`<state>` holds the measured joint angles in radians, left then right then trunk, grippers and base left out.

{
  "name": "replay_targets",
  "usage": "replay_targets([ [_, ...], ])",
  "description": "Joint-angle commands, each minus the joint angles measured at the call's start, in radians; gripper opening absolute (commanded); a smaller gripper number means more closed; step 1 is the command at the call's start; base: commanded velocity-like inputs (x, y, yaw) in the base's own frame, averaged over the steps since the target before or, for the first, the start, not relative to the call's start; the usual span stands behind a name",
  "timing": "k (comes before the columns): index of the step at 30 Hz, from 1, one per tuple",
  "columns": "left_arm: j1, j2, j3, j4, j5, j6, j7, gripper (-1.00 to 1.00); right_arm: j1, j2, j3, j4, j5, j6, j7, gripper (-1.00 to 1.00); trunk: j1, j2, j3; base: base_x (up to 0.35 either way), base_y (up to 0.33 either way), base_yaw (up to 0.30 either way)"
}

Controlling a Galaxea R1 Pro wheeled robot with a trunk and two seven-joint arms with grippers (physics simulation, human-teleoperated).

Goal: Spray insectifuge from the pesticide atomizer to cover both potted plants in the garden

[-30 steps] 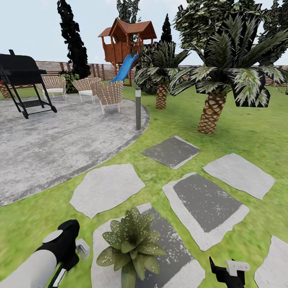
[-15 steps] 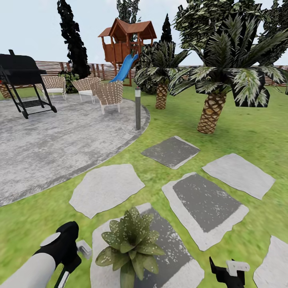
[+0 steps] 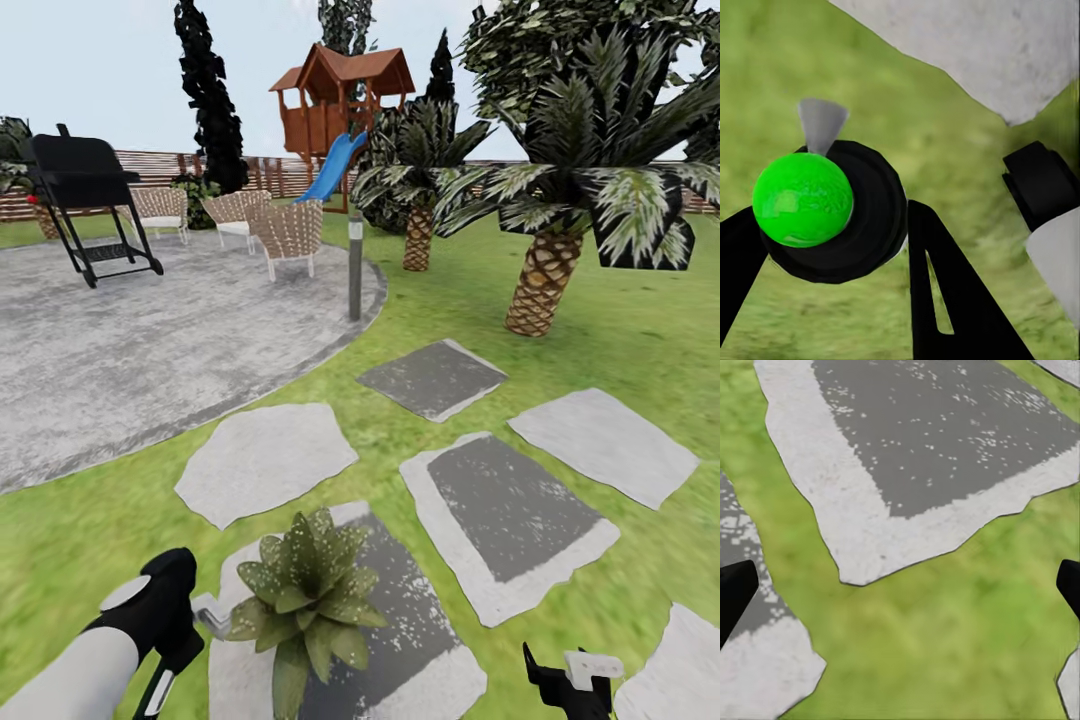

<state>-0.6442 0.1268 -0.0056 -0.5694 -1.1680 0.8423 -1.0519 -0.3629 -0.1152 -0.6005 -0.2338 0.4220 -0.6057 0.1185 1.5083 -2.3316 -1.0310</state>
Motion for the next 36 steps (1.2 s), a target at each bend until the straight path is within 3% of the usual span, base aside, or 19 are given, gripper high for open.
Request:
replay_targets([
  [1,-0.002,0.0,-0.001,-0.001,-0.007,0.006,-0.01,-1.0,-0.001,0.0,-0.009,0.001,0.0,-0.003,0.01,1.0,0.0,0.0,-0.001,-0.024,-0.252,0.277],
  [23,-0.038,-0.02,-0.004,-0.004,-0.007,0.006,-0.019,-1.0,-0.001,-0.001,-0.01,0.0,0.0,-0.003,0.009,1.0,0.0,0.0,-0.001,0.046,-0.044,0.039],
  [28,-0.032,-0.003,-0.003,-0.002,-0.007,0.001,-0.02,-1.0,-0.001,-0.001,-0.01,0.0,0.0,-0.003,0.01,1.0,0.0,0.0,-0.001,0.0,0.0,0.0],
  [33,-0.025,0.03,-0.001,0.008,-0.006,-0.004,-0.019,-1.0,-0.001,-0.001,-0.01,0.001,0.0,-0.003,0.01,1.0,0.0,0.0,-0.001,0.0,0.0,0.0],
  [36,-0.025,0.037,0.003,0.012,-0.005,-0.052,-0.019,-1.0,-0.001,-0.001,-0.01,0.0,0.0,-0.003,0.009,1.0,0.0,0.0,-0.001,0.0,0.0,0.0],
])
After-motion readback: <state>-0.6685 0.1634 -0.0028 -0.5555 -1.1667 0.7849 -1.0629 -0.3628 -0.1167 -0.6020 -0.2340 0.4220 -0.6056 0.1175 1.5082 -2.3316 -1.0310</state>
